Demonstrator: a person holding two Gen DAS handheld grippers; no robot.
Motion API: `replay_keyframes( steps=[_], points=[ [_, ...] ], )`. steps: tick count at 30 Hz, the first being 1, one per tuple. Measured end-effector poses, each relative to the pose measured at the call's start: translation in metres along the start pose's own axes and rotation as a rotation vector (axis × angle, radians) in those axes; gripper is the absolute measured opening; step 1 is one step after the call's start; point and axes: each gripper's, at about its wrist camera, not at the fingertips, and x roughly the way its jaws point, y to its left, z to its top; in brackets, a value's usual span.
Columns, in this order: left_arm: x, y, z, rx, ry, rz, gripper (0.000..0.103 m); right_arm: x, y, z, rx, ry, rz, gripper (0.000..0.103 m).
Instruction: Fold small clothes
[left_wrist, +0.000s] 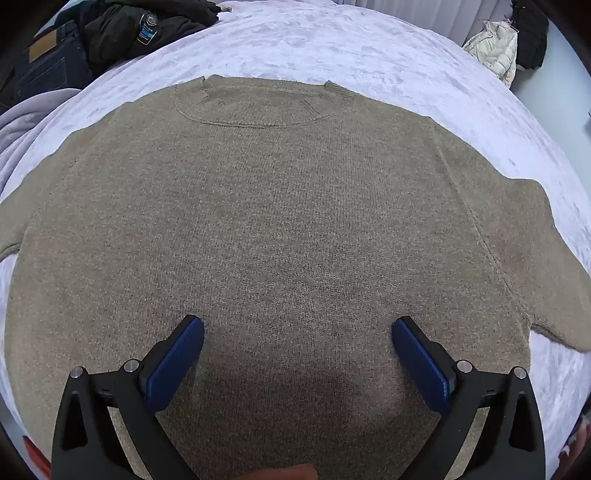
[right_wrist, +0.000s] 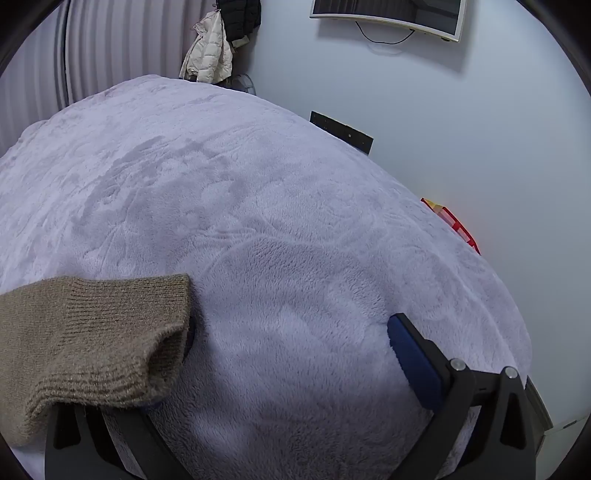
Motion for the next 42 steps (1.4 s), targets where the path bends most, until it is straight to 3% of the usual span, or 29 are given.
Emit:
replay_keyframes(
  steps=[12,17,22,25,29,32,36,39,42],
  points=[
    [0.001,-0.003,-0.002,0.0,-0.014,-0.005,0.103,0.002,-0.006,0.004,0.03,0.012,0.05,0.103],
    [0.0,-0.001,-0.002,0.037,-0.036,-0.028,0.103,-0.016,-0.004,0.006,-0.03,0.145,0.053,0.103],
    [-0.009,0.008,-0.01,0.072,-0.08,-0.092,0.103,-0.114,-0.012,-0.05,0.147,-0.031,0.161,0.103],
    [-0.026,0.018,-0.013,0.089,-0.091,-0.077,0.103,-0.171,0.019,-0.09,0.102,-0.065,0.268,0.103],
    [-0.069,0.048,-0.017,0.1,-0.188,-0.083,0.103,-0.24,0.089,-0.138,0.004,-0.083,0.492,0.103],
    [-0.101,0.079,-0.013,0.143,-0.218,-0.077,0.103,-0.284,0.145,-0.152,-0.073,-0.082,0.665,0.103],
    [-0.127,0.123,-0.006,0.09,-0.246,-0.103,0.103,-0.339,0.201,-0.158,-0.154,-0.09,0.891,0.103],
    [-0.111,0.133,-0.007,0.049,-0.209,-0.08,0.103,-0.355,0.245,-0.159,-0.251,-0.133,0.93,0.103],
    [-0.078,0.13,-0.018,0.061,-0.145,-0.049,0.103,-0.339,0.304,-0.177,-0.387,-0.09,0.851,0.103]
  ],
)
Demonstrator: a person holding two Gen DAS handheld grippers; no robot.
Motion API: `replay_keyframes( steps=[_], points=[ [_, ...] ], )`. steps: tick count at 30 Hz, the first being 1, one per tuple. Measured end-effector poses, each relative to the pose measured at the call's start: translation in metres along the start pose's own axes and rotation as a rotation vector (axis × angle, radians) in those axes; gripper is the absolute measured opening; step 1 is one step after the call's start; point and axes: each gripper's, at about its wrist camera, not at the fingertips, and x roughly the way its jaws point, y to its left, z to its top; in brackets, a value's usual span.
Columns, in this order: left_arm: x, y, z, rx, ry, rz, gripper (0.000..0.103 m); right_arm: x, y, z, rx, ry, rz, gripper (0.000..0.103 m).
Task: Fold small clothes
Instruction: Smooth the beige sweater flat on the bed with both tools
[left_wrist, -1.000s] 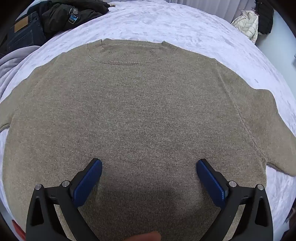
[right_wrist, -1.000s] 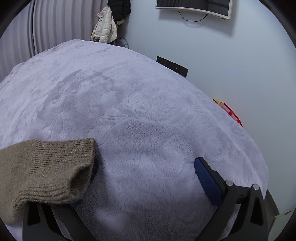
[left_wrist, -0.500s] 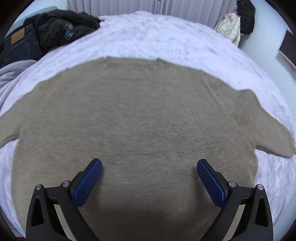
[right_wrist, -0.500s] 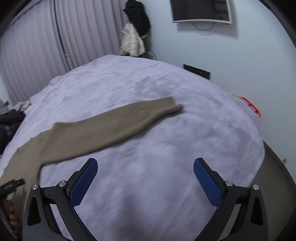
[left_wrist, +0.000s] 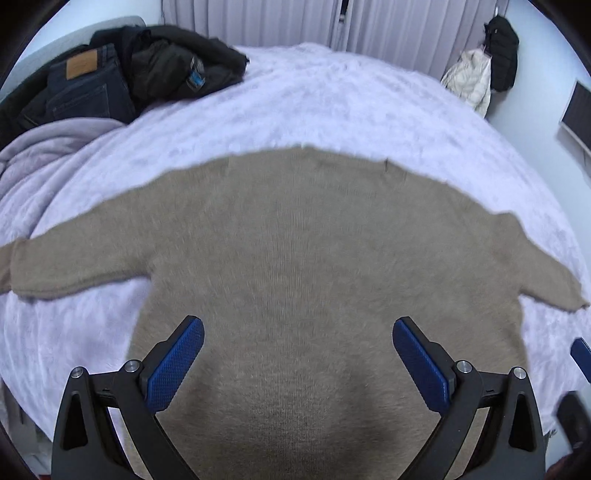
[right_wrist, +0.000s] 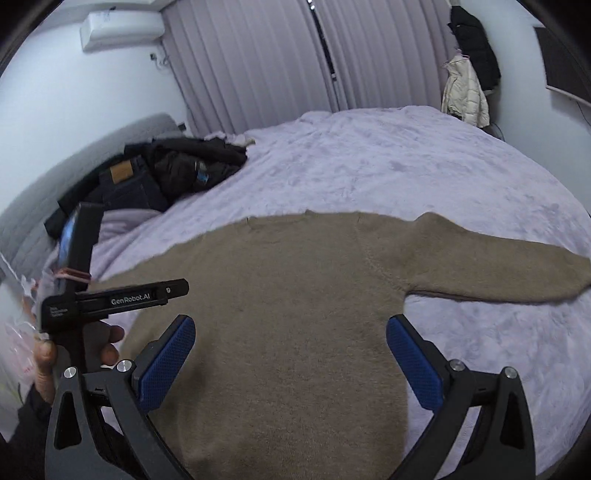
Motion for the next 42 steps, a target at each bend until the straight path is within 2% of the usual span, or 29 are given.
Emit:
replay_keyframes(
  steps=[3,5,9,10,13,19,34,42],
  points=[
    [0.027,-0.004,-0.014,0.005,0.059,0.027,0.103,0.044,0.011,-0.014,-0.063,0.076,-0.053,0.103],
    [0.042,-0.005,-0.022,0.001,0.095,0.028,0.103,0.056,0.013,-0.021,-0.085,0.103,-0.066,0.103],
    [0.05,-0.011,-0.033,0.013,0.057,0.066,0.103,0.092,0.006,-0.036,-0.069,0.254,-0.095,0.103],
    [0.051,-0.013,-0.034,0.015,0.054,0.074,0.103,0.096,0.005,-0.04,-0.074,0.268,-0.114,0.103],
    [0.054,-0.013,-0.031,0.023,0.073,0.087,0.103,0.094,0.012,-0.045,-0.118,0.224,-0.16,0.103],
    [0.059,-0.01,-0.026,0.016,0.127,0.074,0.103,0.096,0.015,-0.04,-0.112,0.24,-0.181,0.103],
    [0.051,-0.013,-0.036,0.013,0.079,0.089,0.103,0.105,0.023,-0.032,-0.123,0.322,-0.206,0.103],
    [0.046,-0.015,-0.037,0.019,0.082,0.101,0.103,0.104,0.029,-0.022,-0.136,0.3,-0.187,0.103]
  ],
)
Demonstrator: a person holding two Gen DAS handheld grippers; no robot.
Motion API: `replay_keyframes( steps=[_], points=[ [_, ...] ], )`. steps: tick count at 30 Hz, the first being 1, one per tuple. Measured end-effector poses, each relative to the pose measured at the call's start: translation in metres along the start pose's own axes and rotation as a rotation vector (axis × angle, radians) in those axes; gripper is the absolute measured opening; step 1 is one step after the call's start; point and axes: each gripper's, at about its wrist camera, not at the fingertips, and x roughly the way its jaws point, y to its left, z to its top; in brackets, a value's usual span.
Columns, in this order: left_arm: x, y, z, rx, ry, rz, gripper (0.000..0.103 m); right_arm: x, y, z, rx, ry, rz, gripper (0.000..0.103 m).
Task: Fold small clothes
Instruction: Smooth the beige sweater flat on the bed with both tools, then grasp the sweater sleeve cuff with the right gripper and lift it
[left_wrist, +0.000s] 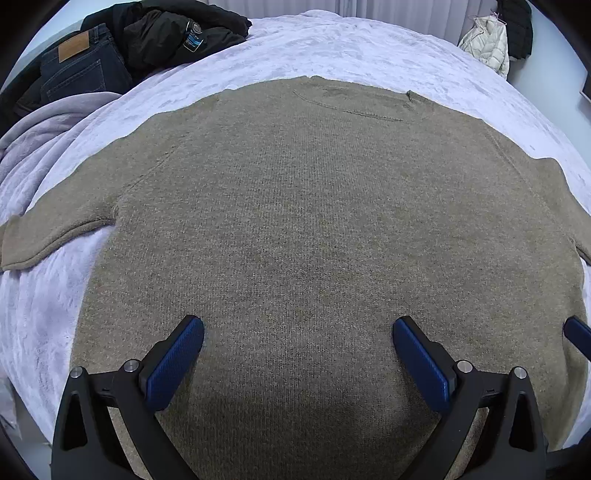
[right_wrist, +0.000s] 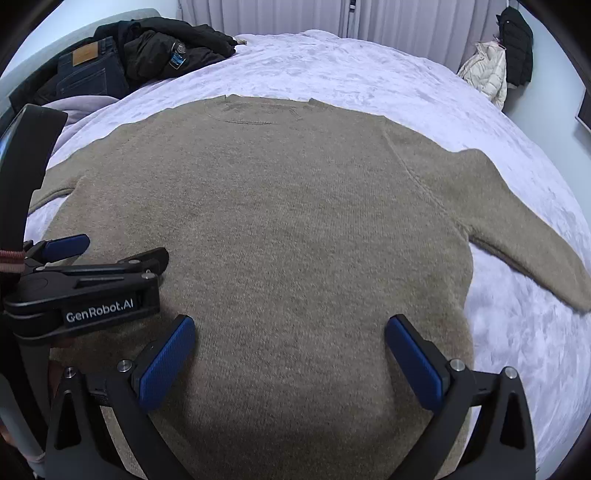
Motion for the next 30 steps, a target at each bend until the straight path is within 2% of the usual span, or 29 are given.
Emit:
replay_keyframes(
  steps=[8,14,20,26,28,30],
  points=[
    [-0.002,-0.002,0.006,0.013,0.026,0.015,0.103,0.013,0.005,0.01,-0.009,0.02,-0.006,0.103],
    [-0.01,-0.003,0.009,-0.005,0.027,0.021,0.103,0.004,0.0,0.017,-0.018,-0.012,0.034,0.103],
    [-0.017,-0.009,0.017,0.011,0.009,0.054,0.103,0.0,-0.008,0.019,-0.033,-0.039,0.025,0.103],
    [-0.024,-0.017,0.028,0.006,-0.002,0.055,0.103,-0.009,-0.025,0.02,0.008,-0.069,0.036,0.103],
    [-0.024,-0.022,0.032,0.012,0.001,0.049,0.103,-0.012,-0.029,0.021,-0.003,-0.086,0.021,0.103],
    [-0.025,-0.033,0.038,0.031,0.004,0.04,0.103,-0.015,-0.039,0.023,0.001,-0.109,-0.035,0.103]
  ],
)
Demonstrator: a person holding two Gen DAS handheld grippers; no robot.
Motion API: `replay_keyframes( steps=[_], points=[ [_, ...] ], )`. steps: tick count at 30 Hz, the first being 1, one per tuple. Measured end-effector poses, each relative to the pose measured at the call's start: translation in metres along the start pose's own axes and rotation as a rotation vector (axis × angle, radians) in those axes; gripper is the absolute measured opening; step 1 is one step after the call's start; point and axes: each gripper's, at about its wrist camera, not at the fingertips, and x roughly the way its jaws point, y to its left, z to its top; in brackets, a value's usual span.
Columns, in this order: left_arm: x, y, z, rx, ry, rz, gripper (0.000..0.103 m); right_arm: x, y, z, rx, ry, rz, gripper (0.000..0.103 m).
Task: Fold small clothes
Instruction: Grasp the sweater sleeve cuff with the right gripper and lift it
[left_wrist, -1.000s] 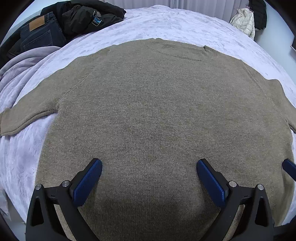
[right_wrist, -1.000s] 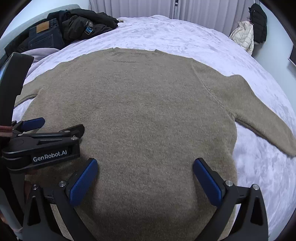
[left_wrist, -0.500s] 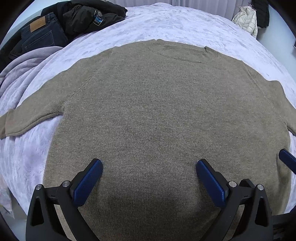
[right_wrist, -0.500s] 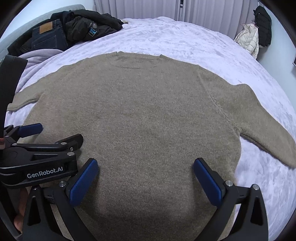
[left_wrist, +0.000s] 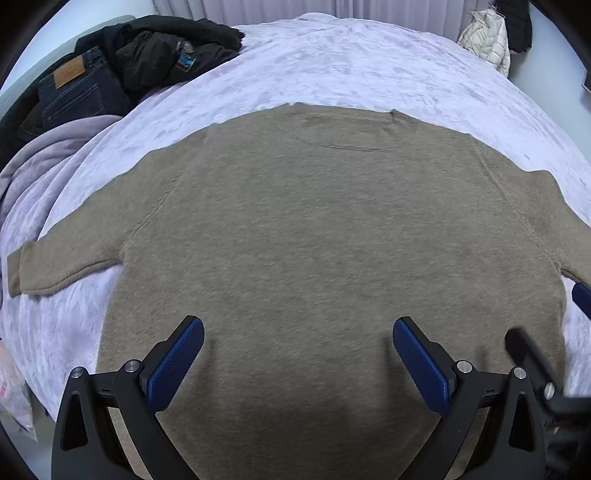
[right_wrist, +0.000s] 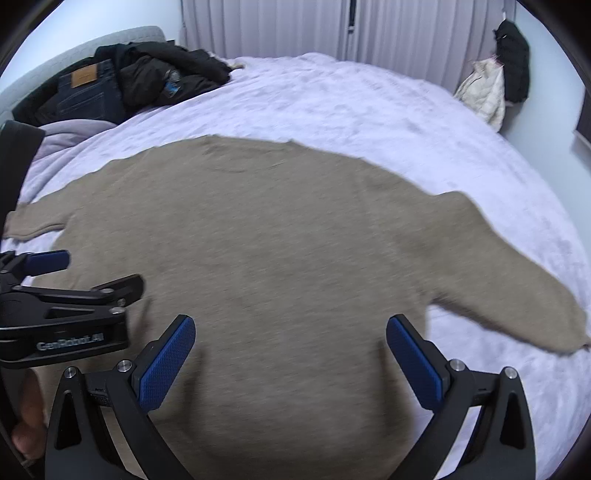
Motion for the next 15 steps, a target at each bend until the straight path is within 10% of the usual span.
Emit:
replay_keyframes(
  steps=[7,15],
  points=[
    [-0.002,-0.059,0.029,0.093,-0.006,-0.07,0.103,0.005,-0.121,0.003,0.308,0.005,-0.124,0.103],
    [0.016,-0.122,0.062,0.146,0.042,-0.147,0.103,-0.022,-0.316,-0.07,0.814,-0.053,-0.247,0.103]
  ],
)
